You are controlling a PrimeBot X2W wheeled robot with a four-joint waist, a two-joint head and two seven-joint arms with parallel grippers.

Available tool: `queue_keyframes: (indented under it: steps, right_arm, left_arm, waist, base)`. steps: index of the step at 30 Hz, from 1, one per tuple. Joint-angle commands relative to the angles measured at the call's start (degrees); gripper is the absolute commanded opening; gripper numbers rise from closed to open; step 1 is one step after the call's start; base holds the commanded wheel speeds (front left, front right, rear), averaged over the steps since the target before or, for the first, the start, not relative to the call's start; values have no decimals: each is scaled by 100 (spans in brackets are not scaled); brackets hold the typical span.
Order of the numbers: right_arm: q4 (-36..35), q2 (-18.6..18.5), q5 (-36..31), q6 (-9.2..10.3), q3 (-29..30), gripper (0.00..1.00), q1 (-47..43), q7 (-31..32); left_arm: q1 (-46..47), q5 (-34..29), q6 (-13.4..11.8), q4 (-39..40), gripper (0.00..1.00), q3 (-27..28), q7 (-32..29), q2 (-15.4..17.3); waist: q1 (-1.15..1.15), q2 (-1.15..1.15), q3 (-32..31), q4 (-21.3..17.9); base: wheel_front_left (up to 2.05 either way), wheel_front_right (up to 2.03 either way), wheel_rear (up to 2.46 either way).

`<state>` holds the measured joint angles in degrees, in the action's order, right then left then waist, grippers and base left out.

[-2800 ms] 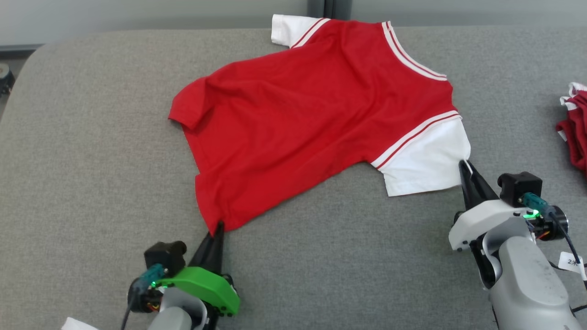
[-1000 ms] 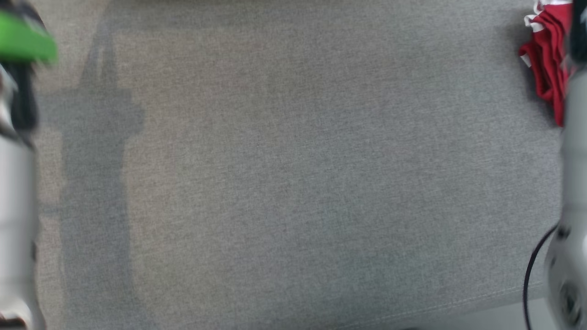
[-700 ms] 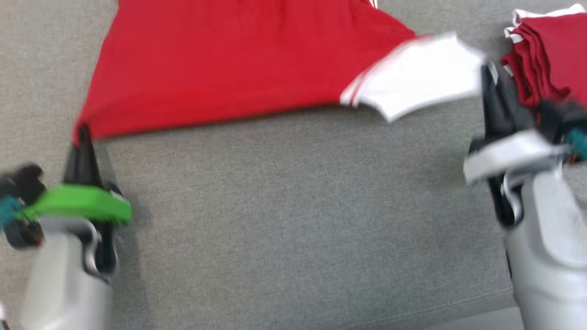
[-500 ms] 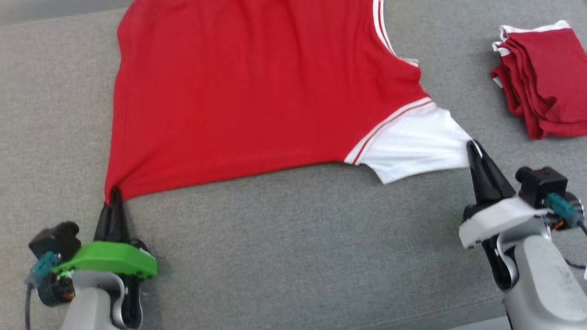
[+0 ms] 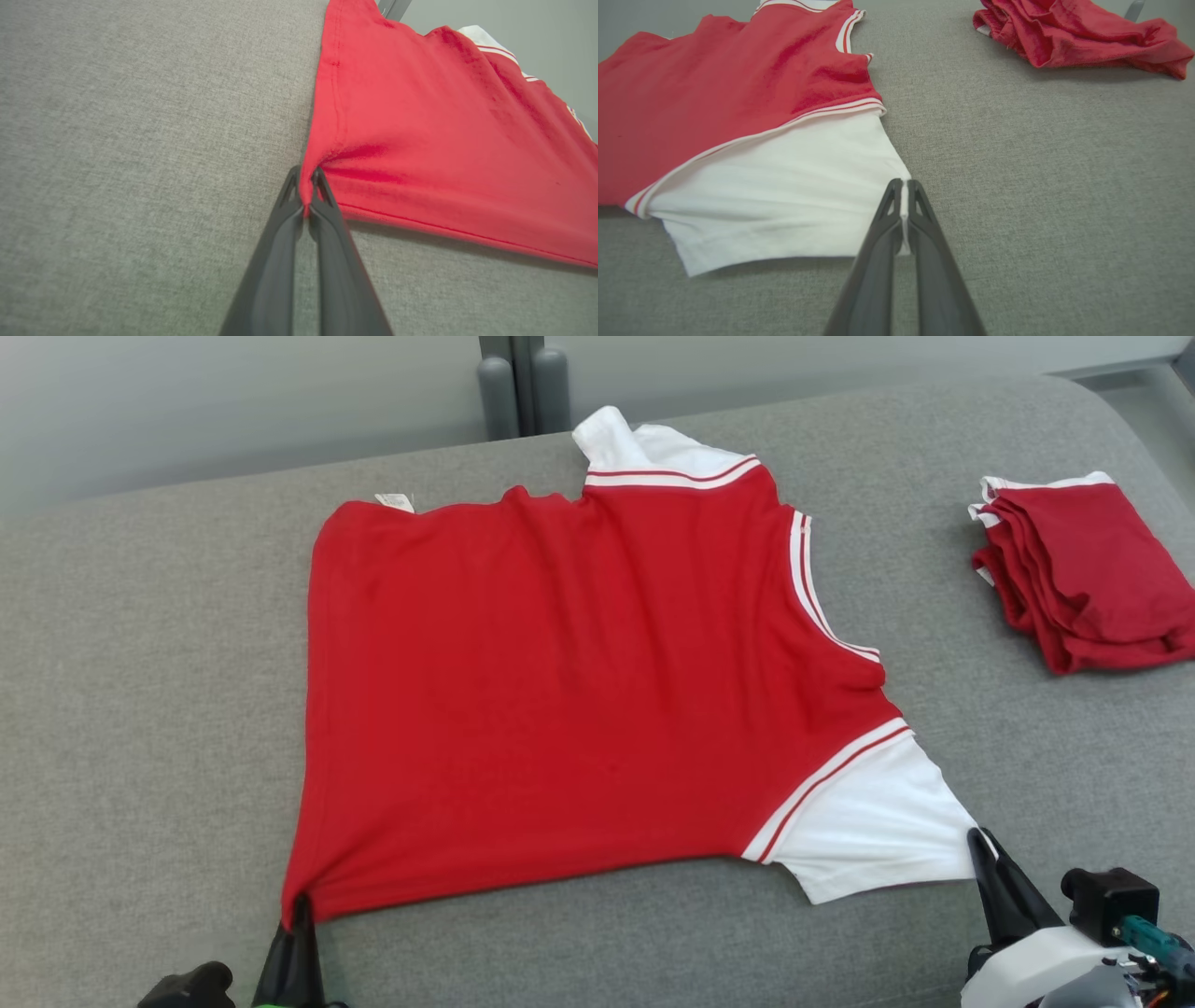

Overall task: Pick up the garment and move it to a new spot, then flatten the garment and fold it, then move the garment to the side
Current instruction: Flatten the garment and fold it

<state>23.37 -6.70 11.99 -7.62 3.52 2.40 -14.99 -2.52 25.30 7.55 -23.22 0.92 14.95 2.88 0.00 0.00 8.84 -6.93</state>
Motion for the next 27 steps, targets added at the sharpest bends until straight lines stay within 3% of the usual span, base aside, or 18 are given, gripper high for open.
queue_keyframes:
  steps: [1, 6, 12, 27]
  right_arm:
    - [-67, -65, 53, 25, 57, 0, -117, -25]
    - [-463, -9, 148, 25, 103, 0, 12, -25]
    - [-738, 56, 95, 19, 93, 0, 820, -25]
    - [290, 120, -517, 19, 223, 0, 3021, -25]
  left_arm:
    - [-118, -60, -17, 104, 0, -2, 30, 26]
    - [75, -58, -15, 443, 0, -148, 30, 27]
    - [773, -103, -15, 749, 0, -239, 25, 24]
    - [2539, -42, -15, 44, 0, -611, 25, 292]
  waist:
    - [0, 0, -129, 133]
    - [0, 0, 17, 196]
    - [0, 0, 422, 242]
    - [0, 0, 1351, 338]
  base:
    - [0, 0, 0]
    - [0, 0, 0]
    - [0, 0, 0]
    - [0, 0, 0]
